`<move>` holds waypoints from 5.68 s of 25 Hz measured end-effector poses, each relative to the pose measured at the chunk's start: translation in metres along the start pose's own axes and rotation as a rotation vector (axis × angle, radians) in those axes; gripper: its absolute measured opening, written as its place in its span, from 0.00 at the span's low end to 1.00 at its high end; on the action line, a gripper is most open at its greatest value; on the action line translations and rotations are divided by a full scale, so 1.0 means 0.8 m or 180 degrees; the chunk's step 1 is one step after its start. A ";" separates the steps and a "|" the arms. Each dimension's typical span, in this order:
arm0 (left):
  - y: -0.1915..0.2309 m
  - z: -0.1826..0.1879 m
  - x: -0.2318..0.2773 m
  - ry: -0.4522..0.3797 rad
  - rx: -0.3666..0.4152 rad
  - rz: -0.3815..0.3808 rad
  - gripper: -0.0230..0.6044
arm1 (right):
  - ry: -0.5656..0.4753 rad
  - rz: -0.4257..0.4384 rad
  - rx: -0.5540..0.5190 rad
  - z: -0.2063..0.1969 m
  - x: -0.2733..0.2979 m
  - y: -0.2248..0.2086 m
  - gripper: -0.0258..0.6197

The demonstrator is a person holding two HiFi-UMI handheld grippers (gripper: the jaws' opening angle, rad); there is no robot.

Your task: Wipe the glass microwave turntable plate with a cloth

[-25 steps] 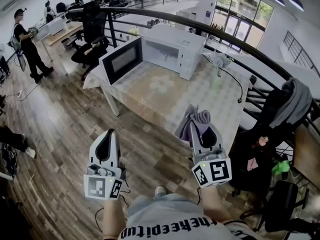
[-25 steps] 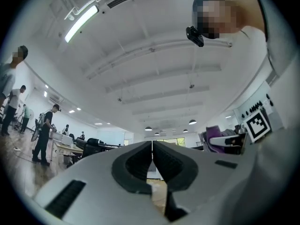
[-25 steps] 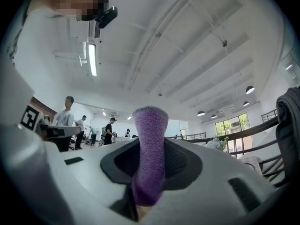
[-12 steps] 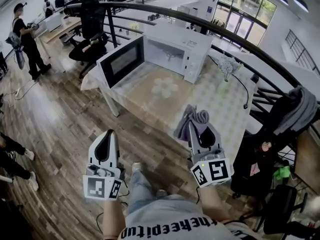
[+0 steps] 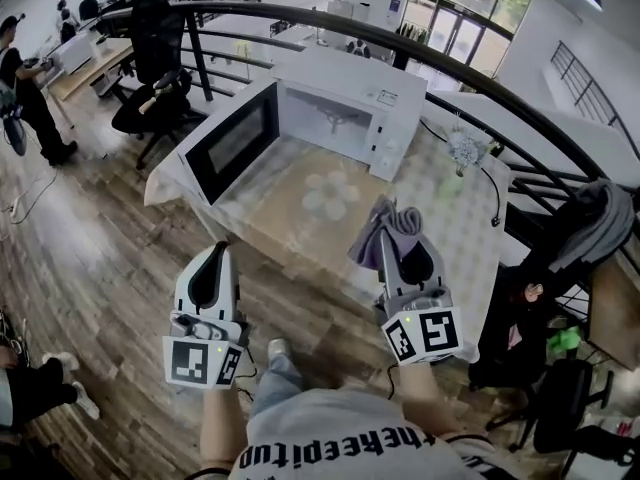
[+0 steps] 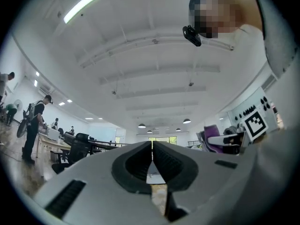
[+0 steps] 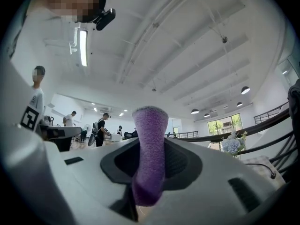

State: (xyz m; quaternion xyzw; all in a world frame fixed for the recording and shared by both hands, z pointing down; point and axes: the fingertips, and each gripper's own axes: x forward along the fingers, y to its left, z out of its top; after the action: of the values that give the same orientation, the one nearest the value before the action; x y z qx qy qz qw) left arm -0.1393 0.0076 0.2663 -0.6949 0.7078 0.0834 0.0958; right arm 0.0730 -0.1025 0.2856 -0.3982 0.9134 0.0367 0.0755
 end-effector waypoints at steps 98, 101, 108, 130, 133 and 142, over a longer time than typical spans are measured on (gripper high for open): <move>0.095 -0.190 0.296 0.0603 -0.0324 -0.1058 0.05 | 0.3169 -0.1313 0.0709 -0.476 0.212 -0.174 0.20; 0.098 -0.192 0.292 0.0624 -0.0336 -0.1031 0.05 | 0.3078 -0.0983 0.0854 -0.476 0.245 -0.123 0.20; 0.106 -0.189 0.284 0.0633 -0.0306 -0.0965 0.05 | 0.3090 -0.0280 0.0813 -0.487 0.316 -0.001 0.20; 0.104 -0.186 0.281 0.0626 -0.0321 -0.0961 0.05 | 0.3101 -0.0580 0.0606 -0.493 0.264 -0.061 0.20; 0.098 -0.185 0.281 0.0629 -0.0317 -0.0988 0.05 | 0.3095 -0.0693 0.0645 -0.491 0.247 -0.080 0.20; 0.084 -0.181 0.280 0.0600 -0.0329 -0.1071 0.05 | 0.3092 -0.1088 0.0677 -0.482 0.195 -0.136 0.20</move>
State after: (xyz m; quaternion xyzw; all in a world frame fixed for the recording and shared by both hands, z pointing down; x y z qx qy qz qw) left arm -0.2132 -0.2438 0.3488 -0.8121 0.5824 0.0369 0.0059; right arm 0.0061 -0.3380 0.6386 -0.5029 0.7639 -0.2578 -0.3117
